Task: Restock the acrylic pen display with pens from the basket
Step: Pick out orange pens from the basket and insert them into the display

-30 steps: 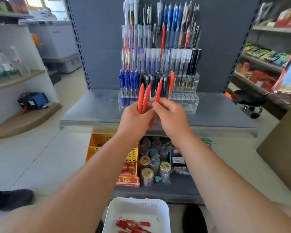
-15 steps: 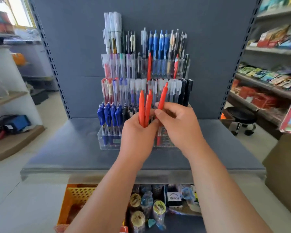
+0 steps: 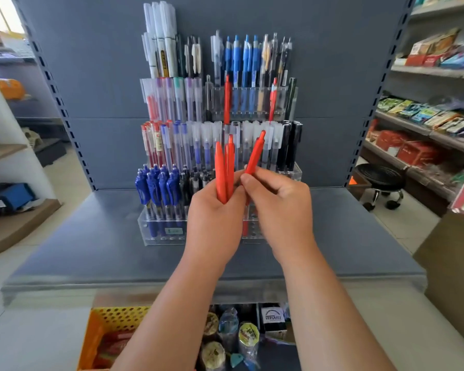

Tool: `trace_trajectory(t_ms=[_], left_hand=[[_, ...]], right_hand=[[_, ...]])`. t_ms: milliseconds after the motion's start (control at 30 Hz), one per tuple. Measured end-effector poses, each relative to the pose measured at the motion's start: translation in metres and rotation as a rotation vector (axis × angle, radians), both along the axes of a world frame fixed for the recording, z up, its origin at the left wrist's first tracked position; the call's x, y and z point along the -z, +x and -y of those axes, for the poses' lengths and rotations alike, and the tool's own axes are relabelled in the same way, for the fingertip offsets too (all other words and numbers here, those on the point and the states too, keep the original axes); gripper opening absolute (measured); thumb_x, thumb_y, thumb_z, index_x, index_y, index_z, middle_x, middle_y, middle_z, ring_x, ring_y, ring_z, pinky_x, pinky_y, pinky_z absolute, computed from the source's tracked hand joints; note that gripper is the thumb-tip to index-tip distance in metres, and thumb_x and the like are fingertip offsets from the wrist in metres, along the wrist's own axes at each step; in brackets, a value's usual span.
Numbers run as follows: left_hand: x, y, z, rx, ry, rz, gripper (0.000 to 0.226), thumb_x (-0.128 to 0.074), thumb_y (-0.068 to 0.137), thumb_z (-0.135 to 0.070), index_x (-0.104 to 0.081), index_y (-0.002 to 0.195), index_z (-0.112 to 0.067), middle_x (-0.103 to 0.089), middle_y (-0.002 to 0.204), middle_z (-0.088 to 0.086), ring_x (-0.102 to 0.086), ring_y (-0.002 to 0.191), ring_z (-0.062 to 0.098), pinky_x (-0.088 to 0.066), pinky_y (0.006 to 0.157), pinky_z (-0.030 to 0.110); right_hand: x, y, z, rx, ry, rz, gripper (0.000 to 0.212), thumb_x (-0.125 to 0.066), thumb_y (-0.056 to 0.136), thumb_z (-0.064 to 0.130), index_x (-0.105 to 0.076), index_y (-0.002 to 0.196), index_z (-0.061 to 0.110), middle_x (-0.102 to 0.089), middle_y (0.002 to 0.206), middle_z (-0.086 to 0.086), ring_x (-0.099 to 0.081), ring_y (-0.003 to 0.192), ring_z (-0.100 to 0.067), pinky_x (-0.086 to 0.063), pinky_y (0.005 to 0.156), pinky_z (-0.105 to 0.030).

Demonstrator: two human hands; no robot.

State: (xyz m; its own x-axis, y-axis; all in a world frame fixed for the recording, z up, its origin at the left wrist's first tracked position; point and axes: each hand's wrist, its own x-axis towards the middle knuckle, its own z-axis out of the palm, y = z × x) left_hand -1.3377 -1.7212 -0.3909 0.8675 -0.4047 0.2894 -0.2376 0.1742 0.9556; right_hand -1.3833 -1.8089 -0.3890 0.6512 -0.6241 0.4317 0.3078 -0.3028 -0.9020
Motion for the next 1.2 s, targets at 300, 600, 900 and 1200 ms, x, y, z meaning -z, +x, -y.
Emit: trace_trajectory(t_ms=[300,600,900,1200], left_hand=[[0.002,0.001,0.001,0.000,0.070,0.065,0.017,-0.061,0.097,-0.018,-0.072,0.087,-0.026,-0.061,0.061,0.010,-0.047,0.051,0.019,-0.048,0.049,0.040],[0.002,0.001,-0.009,0.140,0.014,0.016,0.029,-0.049,0.102,-0.011,-0.070,0.102,-0.030,-0.050,0.054,-0.012,-0.042,0.045,0.004,-0.037,0.047,0.018],[0.009,0.002,-0.014,0.058,0.133,0.165,0.019,-0.053,0.101,-0.028,-0.060,0.091,-0.042,-0.071,0.091,0.001,-0.067,0.076,0.019,-0.059,0.077,0.046],[0.016,0.007,-0.013,0.011,0.128,0.173,0.020,-0.055,0.100,-0.028,-0.067,0.097,-0.043,-0.052,0.053,-0.015,-0.041,0.052,0.011,-0.039,0.048,0.025]], right_hand=[[0.005,-0.001,0.008,0.010,-0.077,0.005,0.021,-0.063,0.096,0.015,-0.079,0.091,0.027,-0.077,0.083,0.011,-0.071,0.082,-0.004,-0.055,0.076,-0.019],[0.009,-0.002,0.015,0.064,-0.070,0.024,0.015,-0.066,0.094,0.021,-0.080,0.100,0.021,-0.078,0.090,0.007,-0.073,0.089,-0.015,-0.058,0.086,-0.039],[0.018,0.018,0.041,0.178,-0.249,-0.024,0.015,-0.067,0.092,0.027,-0.079,0.092,0.018,-0.069,0.070,0.009,-0.060,0.065,-0.007,-0.049,0.065,-0.029],[0.036,0.025,0.049,0.212,-0.391,-0.098,0.011,-0.066,0.091,0.026,-0.077,0.095,0.026,-0.072,0.078,0.008,-0.067,0.074,-0.010,-0.056,0.071,-0.038]])
